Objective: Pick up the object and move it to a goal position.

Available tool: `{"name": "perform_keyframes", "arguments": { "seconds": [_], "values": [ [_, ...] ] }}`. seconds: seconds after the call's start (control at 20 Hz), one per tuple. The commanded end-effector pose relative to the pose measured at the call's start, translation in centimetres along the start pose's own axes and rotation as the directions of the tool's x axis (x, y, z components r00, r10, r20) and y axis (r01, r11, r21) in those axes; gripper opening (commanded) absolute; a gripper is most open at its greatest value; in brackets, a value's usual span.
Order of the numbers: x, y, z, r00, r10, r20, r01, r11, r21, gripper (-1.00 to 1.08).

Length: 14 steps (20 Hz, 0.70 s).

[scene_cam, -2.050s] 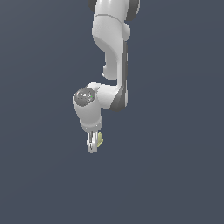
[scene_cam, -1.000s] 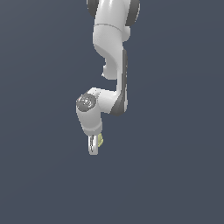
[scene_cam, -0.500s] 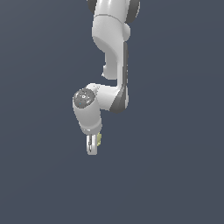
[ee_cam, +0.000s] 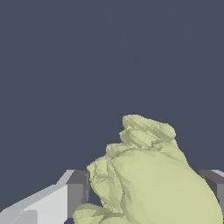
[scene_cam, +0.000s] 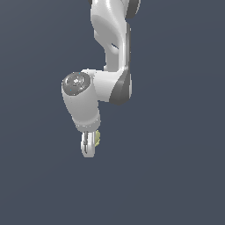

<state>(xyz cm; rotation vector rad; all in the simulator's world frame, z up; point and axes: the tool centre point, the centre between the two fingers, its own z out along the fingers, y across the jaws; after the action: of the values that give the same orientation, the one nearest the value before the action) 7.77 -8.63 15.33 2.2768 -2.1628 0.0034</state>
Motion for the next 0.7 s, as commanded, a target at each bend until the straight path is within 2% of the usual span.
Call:
{"name": "perform_keyframes", "arguments": {
  "seconds": [0.0, 0.65],
  "values": [
    [0.0, -0.8, -2.3, 1.000, 0.000, -0.001, 0.000, 1.000, 0.000, -1.00],
    [0.1, -4.6, -11.6, 1.000, -0.001, 0.000, 0.001, 1.000, -0.001, -1.00]
  ]
}}
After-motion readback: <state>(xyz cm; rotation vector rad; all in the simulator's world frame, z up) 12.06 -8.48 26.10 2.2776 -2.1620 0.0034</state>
